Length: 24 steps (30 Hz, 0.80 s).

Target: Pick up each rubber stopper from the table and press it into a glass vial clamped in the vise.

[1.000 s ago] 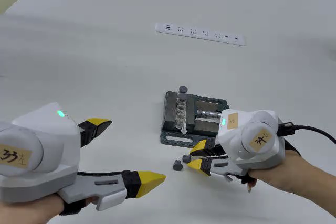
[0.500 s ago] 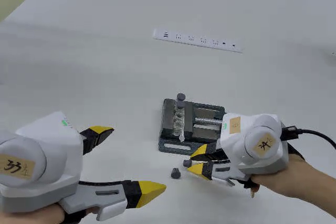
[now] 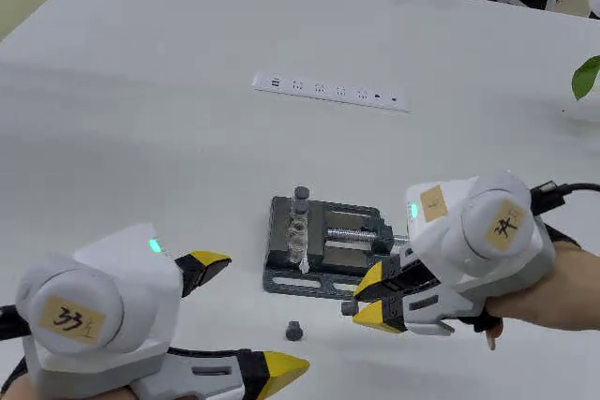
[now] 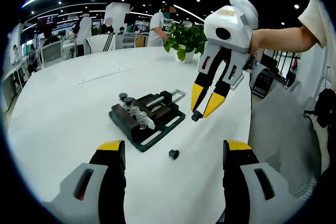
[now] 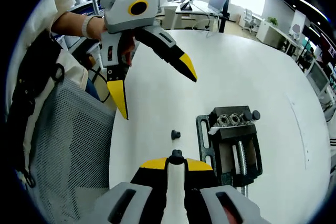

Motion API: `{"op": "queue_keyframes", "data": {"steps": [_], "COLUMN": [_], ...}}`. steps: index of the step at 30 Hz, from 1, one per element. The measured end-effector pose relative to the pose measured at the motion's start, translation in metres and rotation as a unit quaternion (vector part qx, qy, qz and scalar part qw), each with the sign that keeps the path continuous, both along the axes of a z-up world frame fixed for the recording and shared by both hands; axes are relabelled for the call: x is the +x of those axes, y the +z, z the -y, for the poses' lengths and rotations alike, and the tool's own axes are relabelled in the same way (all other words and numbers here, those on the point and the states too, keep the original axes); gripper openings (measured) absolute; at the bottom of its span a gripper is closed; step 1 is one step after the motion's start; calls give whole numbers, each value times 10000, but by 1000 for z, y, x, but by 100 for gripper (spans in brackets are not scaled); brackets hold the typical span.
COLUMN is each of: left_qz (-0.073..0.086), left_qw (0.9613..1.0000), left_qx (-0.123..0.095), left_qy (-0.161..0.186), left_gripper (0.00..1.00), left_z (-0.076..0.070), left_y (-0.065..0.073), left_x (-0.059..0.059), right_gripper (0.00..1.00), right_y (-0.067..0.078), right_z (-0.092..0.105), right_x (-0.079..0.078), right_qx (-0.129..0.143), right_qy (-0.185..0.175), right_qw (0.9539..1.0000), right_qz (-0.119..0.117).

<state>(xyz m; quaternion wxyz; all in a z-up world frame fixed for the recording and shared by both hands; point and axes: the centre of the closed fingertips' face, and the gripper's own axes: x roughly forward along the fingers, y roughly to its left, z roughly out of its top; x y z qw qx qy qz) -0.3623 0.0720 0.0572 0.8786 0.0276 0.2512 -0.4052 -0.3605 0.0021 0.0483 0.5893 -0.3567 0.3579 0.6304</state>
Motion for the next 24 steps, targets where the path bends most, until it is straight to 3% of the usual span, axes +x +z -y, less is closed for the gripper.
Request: {"op": "queue_keyframes", "data": {"steps": [4,10,24], "left_qz": [17,-10,178], "left_qw": [9996,9983,9947], "left_qx": [123,205,271], "left_qy": [-248,-542,-971], "left_gripper": [63,55,32], "left_z": [14,30,61], "left_y": [-1,-5,0], "left_x": [-2,-5,-5], "right_gripper": [6,6,6], "right_y": [8,16,14], "right_z": [5,2,0], "right_x": [-7,-12,-22], "right_qx": [-421,-792,-1184], "right_qy": [229,656,1086], "right_qw": [9987,9946,9867], "right_qz": [-177,-132,-250]}}
